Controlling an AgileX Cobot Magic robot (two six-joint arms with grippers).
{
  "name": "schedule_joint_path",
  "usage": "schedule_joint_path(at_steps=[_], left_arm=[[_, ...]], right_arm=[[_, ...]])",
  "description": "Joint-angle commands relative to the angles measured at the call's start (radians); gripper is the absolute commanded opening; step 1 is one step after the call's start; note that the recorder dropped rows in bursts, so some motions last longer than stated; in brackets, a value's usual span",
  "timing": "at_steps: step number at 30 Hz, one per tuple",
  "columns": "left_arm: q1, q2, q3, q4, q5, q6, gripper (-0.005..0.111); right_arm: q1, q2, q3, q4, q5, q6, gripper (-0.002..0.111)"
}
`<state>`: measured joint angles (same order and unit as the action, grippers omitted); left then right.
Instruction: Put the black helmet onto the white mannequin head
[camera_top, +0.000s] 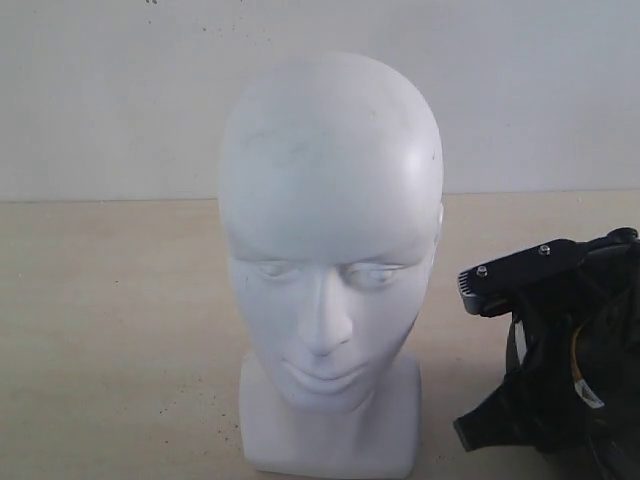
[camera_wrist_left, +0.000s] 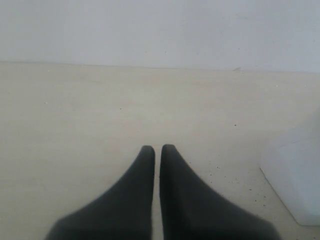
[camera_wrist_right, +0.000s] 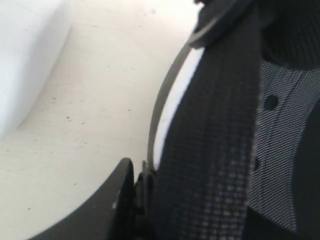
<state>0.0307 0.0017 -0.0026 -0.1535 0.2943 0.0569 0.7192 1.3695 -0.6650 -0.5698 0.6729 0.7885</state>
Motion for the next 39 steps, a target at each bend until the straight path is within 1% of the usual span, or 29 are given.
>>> schedule_joint_path(at_steps=[1, 12, 16, 21, 24, 27, 32, 35, 39], left_arm=[[-0.005, -0.002, 0.003, 0.003, 0.001, 0.004, 0.004], [-0.005, -0.002, 0.003, 0.003, 0.001, 0.004, 0.004], [-0.005, -0.002, 0.003, 0.003, 0.001, 0.004, 0.004], [-0.005, -0.002, 0.003, 0.003, 0.001, 0.004, 0.004], [-0.005, -0.002, 0.003, 0.003, 0.001, 0.004, 0.004], [-0.005, -0.002, 0.003, 0.003, 0.001, 0.004, 0.004], [-0.005, -0.002, 0.003, 0.003, 0.001, 0.004, 0.004], [-0.005, -0.002, 0.003, 0.003, 0.001, 0.004, 0.004], [-0.005, -0.002, 0.003, 0.003, 0.001, 0.004, 0.004]], right_arm=[[-0.001, -0.034, -0.056, -0.046, 0.081, -0.036, 0.0], [-0.001, -0.15, -0.067, -0.101, 0.079, -0.043, 0.0], [-0.001, -0.214, -0.067, -0.114, 0.067, -0.081, 0.0], [-0.001, -0.299, -0.067, -0.175, 0.018, -0.069, 0.0], [-0.001, -0.352, -0.067, -0.229, -0.041, -0.051, 0.0], [-0.001, -0.409, -0.067, -0.312, -0.103, 0.014, 0.0], [-0.001, -0.5, -0.067, -0.514, -0.182, 0.176, 0.0], [-0.001, -0.547, -0.067, -0.599, -0.215, 0.277, 0.0], [-0.001, -0.586, -0.067, -0.651, -0.275, 0.288, 0.0]])
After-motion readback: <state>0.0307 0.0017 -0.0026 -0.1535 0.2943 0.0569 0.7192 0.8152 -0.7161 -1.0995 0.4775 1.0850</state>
